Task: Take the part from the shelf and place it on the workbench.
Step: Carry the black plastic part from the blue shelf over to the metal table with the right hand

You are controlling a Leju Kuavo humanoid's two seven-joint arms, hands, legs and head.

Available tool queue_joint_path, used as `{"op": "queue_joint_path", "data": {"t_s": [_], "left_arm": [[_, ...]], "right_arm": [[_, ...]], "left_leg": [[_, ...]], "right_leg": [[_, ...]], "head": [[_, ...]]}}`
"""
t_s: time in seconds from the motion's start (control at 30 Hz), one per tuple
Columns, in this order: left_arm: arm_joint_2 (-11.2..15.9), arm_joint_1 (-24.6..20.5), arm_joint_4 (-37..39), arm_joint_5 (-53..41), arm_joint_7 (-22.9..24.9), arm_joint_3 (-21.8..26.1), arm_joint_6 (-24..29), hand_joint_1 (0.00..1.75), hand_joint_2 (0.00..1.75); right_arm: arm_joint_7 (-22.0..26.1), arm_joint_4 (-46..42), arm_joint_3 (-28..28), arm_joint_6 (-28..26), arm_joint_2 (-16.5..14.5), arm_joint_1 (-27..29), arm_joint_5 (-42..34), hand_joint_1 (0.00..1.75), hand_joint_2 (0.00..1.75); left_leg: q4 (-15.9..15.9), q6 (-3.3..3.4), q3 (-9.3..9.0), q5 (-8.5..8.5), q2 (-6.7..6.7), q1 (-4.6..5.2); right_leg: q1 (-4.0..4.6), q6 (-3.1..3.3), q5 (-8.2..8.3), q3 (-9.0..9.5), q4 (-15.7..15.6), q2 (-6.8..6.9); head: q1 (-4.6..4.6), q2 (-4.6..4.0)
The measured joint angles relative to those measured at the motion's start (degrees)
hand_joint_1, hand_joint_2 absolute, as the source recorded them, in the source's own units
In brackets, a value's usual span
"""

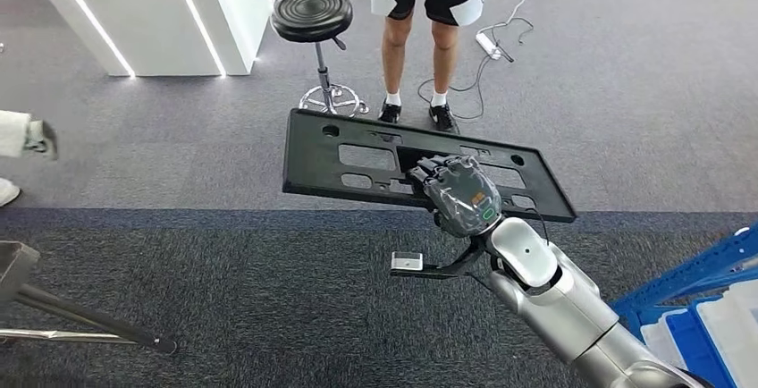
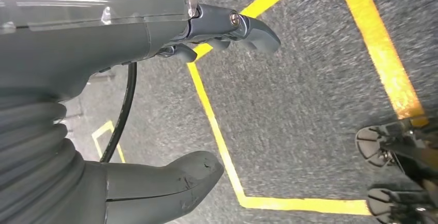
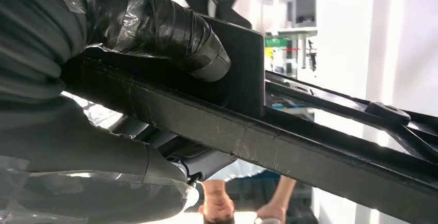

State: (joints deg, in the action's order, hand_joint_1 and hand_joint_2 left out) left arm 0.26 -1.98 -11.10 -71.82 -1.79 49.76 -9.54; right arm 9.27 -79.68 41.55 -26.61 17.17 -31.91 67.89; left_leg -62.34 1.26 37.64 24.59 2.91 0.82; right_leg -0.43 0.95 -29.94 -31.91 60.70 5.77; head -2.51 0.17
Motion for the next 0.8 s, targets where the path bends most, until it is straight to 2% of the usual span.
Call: {"op": "queue_joint_path", "data": {"t_s": [0.03, 0.07, 0.13, 0.17, 0.2, 0.27, 0.3, 0.33, 0.37, 0.4, 0.43, 0.47, 0.5, 0.53, 0.57, 0.63, 0.67, 0.7, 0.77, 0.8], "left_arm": [[0.0, 0.0, 0.0, -0.2, -0.2, 0.0, 0.0, 0.0, 1.75], [0.0, 0.0, 0.0, -0.3, -0.4, 0.0, 0.0, 0.0, 1.75], [0.1, 0.3, 0.0, -0.8, -0.5, 0.0, 0.3, 0.0, 1.75], [0.1, 0.4, 0.0, -1.1, -0.5, -0.1, 0.5, 0.0, 1.75], [0.1, 0.5, 0.0, -1.3, -0.4, -0.2, 0.7, 0.0, 1.75], [0.0, 0.2, 0.0, -1.6, -0.1, -0.3, 0.9, 0.0, 1.75], [0.0, 0.0, 0.0, -1.6, 0.2, -0.4, 1.0, 0.0, 1.75], [0.0, -0.2, 0.0, -1.6, 0.6, -0.4, 1.0, 0.0, 1.75], [0.0, -0.3, 0.0, -1.5, 1.2, -0.4, 1.2, 0.0, 1.75], [-0.1, -0.3, 0.0, -1.3, 2.1, -0.4, 1.4, 0.0, 1.75], [-0.2, -0.4, 0.0, -1.1, 3.0, -0.3, 1.7, 0.0, 1.75], [-0.3, -0.4, 0.0, -1.0, 3.9, -0.3, 2.1, 0.0, 1.75], [-0.4, -0.5, 0.0, -0.9, 4.7, -0.3, 2.4, 0.0, 1.75], [-0.5, -0.7, 0.0, -0.8, 5.3, -0.2, 2.8, 0.0, 1.75], [-0.6, -0.8, 0.0, -0.8, 5.8, -0.2, 3.1, 0.0, 1.75], [-1.0, -0.9, 0.0, -0.9, 6.6, -0.2, 3.6, 0.0, 1.75], [-1.3, -0.8, 0.0, -1.0, 6.9, -0.2, 3.9, 0.0, 1.75], [-1.6, -0.9, 0.0, -1.0, 7.1, -0.1, 4.1, 0.0, 1.75], [-2.2, -1.0, 0.0, -1.3, 7.2, -0.2, 4.3, 0.0, 1.75], [-2.4, -1.2, 0.0, -1.5, 7.2, -0.2, 4.4, 0.0, 1.75]], "right_arm": [[0.2, -0.6, -0.3, -0.2, 1.0, 0.2, -0.5, 1.75, 1.75], [0.4, -1.2, -0.6, -0.4, 2.0, 0.5, -1.1, 1.75, 1.75], [1.3, -2.6, -1.2, -0.5, 3.9, 1.1, -2.4, 1.75, 1.75], [1.6, -3.2, -1.6, -0.5, 4.8, 1.4, -2.9, 1.75, 1.75], [2.0, -3.8, -1.9, -0.5, 5.7, 1.6, -3.3, 1.75, 1.75], [2.3, -4.6, -2.5, -0.5, 7.4, 2.2, -3.7, 1.75, 1.75], [2.4, -4.9, -2.6, -0.5, 8.1, 2.6, -3.8, 1.75, 1.75], [2.6, -5.0, -2.7, -0.4, 8.7, 3.2, -3.9, 1.75, 1.75], [2.8, -5.2, -2.7, -0.3, 9.2, 3.6, -3.9, 1.75, 1.75], [3.0, -5.3, -2.7, -0.2, 9.4, 3.9, -4.0, 1.75, 1.75], [3.2, -5.4, -2.7, -0.1, 9.5, 3.9, -4.0, 1.75, 1.75], [3.4, -5.5, -2.7, 0.1, 9.6, 3.9, -4.1, 1.75, 1.75], [3.6, -5.6, -2.7, 0.3, 9.6, 3.8, -4.1, 1.75, 1.75], [3.7, -5.7, -2.6, 0.6, 9.6, 3.7, -4.2, 1.75, 1.75], [3.7, -5.7, -2.6, 0.9, 9.6, 3.6, -4.3, 1.75, 1.75], [3.9, -5.8, -2.6, 1.3, 9.7, 3.3, -4.4, 1.75, 1.75], [3.9, -5.9, -2.6, 1.4, 9.7, 3.0, -4.5, 1.75, 1.75], [3.9, -6.0, -2.6, 1.5, 9.7, 2.8, -4.5, 1.75, 1.75], [4.0, -6.2, -2.6, 1.7, 9.9, 2.6, -4.7, 1.75, 1.75], [3.9, -6.3, -2.6, 1.8, 10.1, 2.6, -4.9, 1.75, 1.75]], "left_leg": [[1.9, 0.37, -0.92, -0.22, 0.83, 0.45], [2.4, 0.64, -1.16, 0.1, 1.04, 0.79], [3.5, 1.14, -1.65, -0.14, -0.24, 0.72], [4.1, 1.38, -2.18, -0.31, -0.88, 0.53], [4.7, 1.67, -2.7, -0.48, -1.5, 0.32], [5.2, 2.07, -3.2, -0.56, -2.83, 0.14], [5.1, 2.21, -3.2, -0.51, -3.61, 0.14], [5.0, 2.25, -3.2, -0.43, -4.49, 0.13], [4.8, 2.23, -3.2, -0.31, -5.38, 0.1], [4.4, 2.11, -3.21, -0.11, -6.27, 0.04], [3.9, 1.9, -3.2, 0.22, -7.09, -0.05], [3.3, 1.59, -3.03, 0.59, -7.84, -0.13], [2.6, 1.29, -2.72, 0.92, -8.55, -0.19], [2.1, 1.0, -2.33, 1.1, -9.21, -0.28], [1.8, 0.73, -1.91, 1.1, -9.94, -0.38], [1.7, 0.25, -1.35, 0.92, -11.29, -0.61], [1.4, -0.01, -1.07, 1.12, -10.81, -0.56], [0.1, -0.29, -0.43, 1.83, -9.4, -0.52], [-5.6, -0.8, 2.39, 4.67, -5.25, -0.52], [-9.4, -0.96, 4.4, 6.23, -3.97, -0.67]], "right_leg": [[0.08, -0.23, -0.13, 0.18, -0.2, 0.67], [0.16, -0.47, -0.2, 0.35, -0.4, 1.33], [0.13, -1.05, -0.49, 1.01, -0.8, 2.13], [0.04, -1.28, -0.98, 1.17, -0.4, 1.1], [-0.05, -1.46, -1.92, 0.77, 1.0, -0.6], [-0.2, -1.58, -4.85, -2.29, 7.1, -4.49], [-0.23, -1.61, -6.14, -4.4, 10.7, -5.33], [-0.27, -1.67, -6.6, -6.11, 13.2, -5.64], [-0.32, -1.73, -5.89, -6.97, 13.8, -5.74], [-0.41, -1.81, -3.97, -6.7, 12.2, -5.86], [-0.61, -1.95, -1.48, -5.57, 8.8, -6.4], [-0.86, -2.13, 0.29, -4.29, 5.6, -7.7], [-1.07, -2.25, 1.4, -3.22, 3.0, -9.14], [-1.17, -2.29, 1.63, -2.7, 1.6, -10.27], [-1.1, -2.16, 1.29, -2.64, 1.5, -10.79], [-0.99, -1.55, 1.39, -2.54, 1.2, -9.51], [-1.02, -1.17, 1.44, -2.31, 0.9, -8.73], [-1.05, -0.83, 1.49, -2.02, 0.6, -7.89], [-0.76, -0.35, 1.4, -1.53, 0.3, -6.23], [-0.52, -0.21, 1.28, -1.41, 0.2, -5.3]], "head": [[0.01, 0.0], [0.02, 0.0], [0.04, 0.0], [0.06, 0.0], [0.08, 0.0], [0.1, 0.0], [0.1, 0.0], [0.09, 0.0], [0.1, 0.0], [0.09, 0.0], [0.09, 0.0], [0.09, -0.01], [0.06, -0.01], [0.06, -0.01], [0.05, -0.01], [0.07, 0.0], [0.01, -0.01], [-0.09, -0.01], [-0.3, -0.01], [-0.35, 0.0]]}}
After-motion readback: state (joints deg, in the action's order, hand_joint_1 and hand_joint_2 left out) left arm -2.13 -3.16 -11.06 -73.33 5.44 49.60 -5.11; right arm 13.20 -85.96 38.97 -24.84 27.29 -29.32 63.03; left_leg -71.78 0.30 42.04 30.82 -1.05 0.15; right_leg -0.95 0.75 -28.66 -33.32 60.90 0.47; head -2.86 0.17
